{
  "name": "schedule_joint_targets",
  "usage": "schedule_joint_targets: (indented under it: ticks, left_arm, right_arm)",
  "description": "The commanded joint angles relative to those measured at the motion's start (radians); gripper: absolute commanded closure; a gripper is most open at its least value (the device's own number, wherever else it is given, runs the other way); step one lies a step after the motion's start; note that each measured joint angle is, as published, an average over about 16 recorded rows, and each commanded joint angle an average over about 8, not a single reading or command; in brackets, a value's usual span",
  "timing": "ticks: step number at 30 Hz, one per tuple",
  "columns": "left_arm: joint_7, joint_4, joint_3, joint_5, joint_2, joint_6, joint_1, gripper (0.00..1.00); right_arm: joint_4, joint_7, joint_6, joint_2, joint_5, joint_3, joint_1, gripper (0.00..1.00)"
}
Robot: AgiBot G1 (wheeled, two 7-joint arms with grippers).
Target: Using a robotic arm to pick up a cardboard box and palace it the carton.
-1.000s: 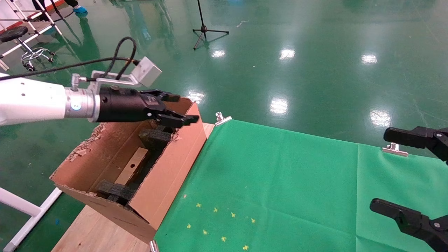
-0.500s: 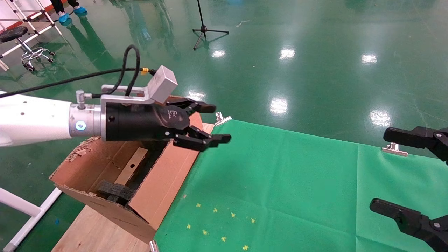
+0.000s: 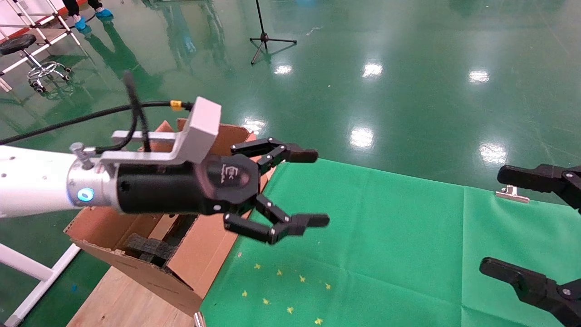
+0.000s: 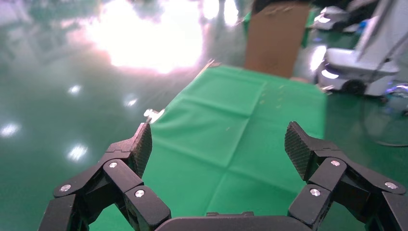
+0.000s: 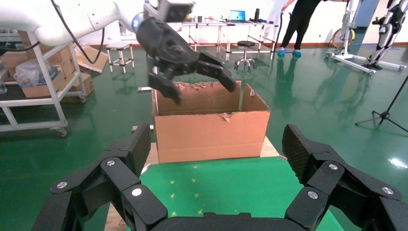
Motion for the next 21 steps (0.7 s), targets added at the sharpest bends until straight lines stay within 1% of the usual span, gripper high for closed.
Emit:
schedule_joint_targets:
  ticks: [1, 11, 15, 21]
  left_arm:
    - [0.018, -0.022, -0.023, -0.03, -0.001, 0.017, 0.025, 0.0]
    - [0.093, -0.119, -0.125, -0.162, -0.003, 0.09, 0.136, 0.0]
    - [0.101, -0.134, -0.14, -0.183, -0.003, 0.101, 0.152, 0.0]
    - [0.096, -0.126, -0.133, -0.173, -0.003, 0.096, 0.144, 0.0]
  right_arm:
    - [0.0, 0.0, 0.0, 0.0, 0.0, 0.0, 0.0, 0.0]
    - [0.0, 0.0, 0.0, 0.0, 0.0, 0.0, 0.0, 0.0]
    - [0.0, 0.0, 0.0, 0.0, 0.0, 0.0, 0.0, 0.0]
    - [0.0, 0.0, 0.0, 0.0, 0.0, 0.0, 0.0, 0.0]
